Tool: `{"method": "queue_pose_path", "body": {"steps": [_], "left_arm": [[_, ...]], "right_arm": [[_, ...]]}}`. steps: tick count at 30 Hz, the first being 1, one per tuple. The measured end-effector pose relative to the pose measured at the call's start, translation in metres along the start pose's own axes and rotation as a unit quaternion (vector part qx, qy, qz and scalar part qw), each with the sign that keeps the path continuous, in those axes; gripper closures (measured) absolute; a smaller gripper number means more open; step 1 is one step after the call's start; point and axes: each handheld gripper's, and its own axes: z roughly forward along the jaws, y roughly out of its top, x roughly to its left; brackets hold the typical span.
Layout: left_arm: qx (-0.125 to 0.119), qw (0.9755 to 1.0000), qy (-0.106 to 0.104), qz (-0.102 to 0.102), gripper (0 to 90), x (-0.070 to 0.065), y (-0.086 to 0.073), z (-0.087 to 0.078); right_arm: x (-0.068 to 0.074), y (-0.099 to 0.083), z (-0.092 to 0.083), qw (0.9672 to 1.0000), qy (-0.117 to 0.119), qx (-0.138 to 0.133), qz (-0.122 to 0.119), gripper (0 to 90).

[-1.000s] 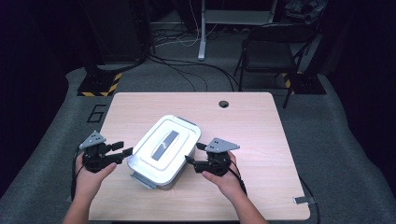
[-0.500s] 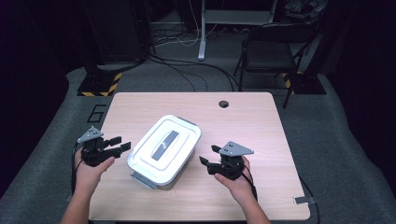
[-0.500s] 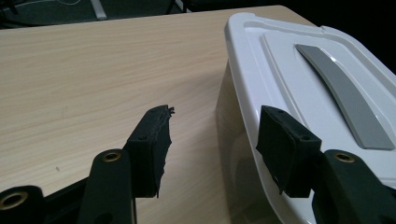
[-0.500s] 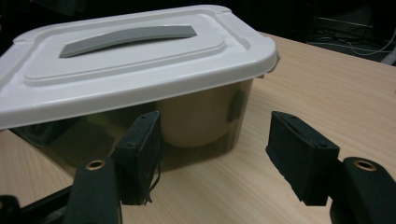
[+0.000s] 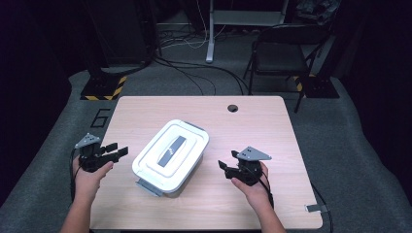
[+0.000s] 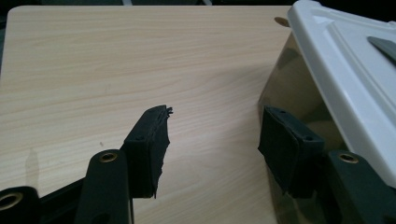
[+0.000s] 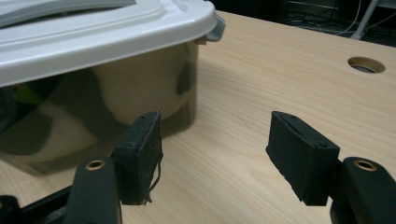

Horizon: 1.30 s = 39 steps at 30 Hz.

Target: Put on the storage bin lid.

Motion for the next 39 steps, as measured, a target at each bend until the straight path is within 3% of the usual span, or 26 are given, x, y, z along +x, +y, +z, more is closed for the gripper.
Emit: {"method": "queue_pose_path", "body": {"steps": [5, 10, 19, 27, 32, 39], "left_arm": [[-0.002, 1.0, 0.007, -0.004, 42.2, 0.008, -0.008, 0.006], [0.017, 0.9997, 0.005, -0.015, 42.1, 0.013, -0.019, 0.017], [0.045, 0.999, 0.009, 0.004, 42.0, 0.012, -0.032, 0.035], [0.084, 0.9956, 0.01, 0.04, 41.7, 0.009, -0.037, 0.047], [0.084, 0.9957, 0.013, 0.038, 41.9, 0.013, -0.041, 0.049], [0.084, 0.9953, 0.038, 0.029, 42.7, 0.025, -0.047, 0.049]], "right_arm": [[-0.008, -0.005, 0.002, 0.9999, -0.006, 0.007, 0.01, 34.3], [-0.015, -0.009, 0.002, 0.9996, -0.016, 0.013, 0.017, 34.4], [-0.024, -0.021, 0.009, 0.9983, -0.039, 0.037, 0.021, 34.4], [-0.029, -0.028, 0.014, 0.9972, -0.045, 0.054, 0.026, 34.5], [-0.033, -0.033, 0.016, 0.9964, -0.052, 0.061, 0.029, 34.6], [-0.038, -0.037, 0.019, 0.9953, -0.061, 0.07, 0.028, 34.6]]}}
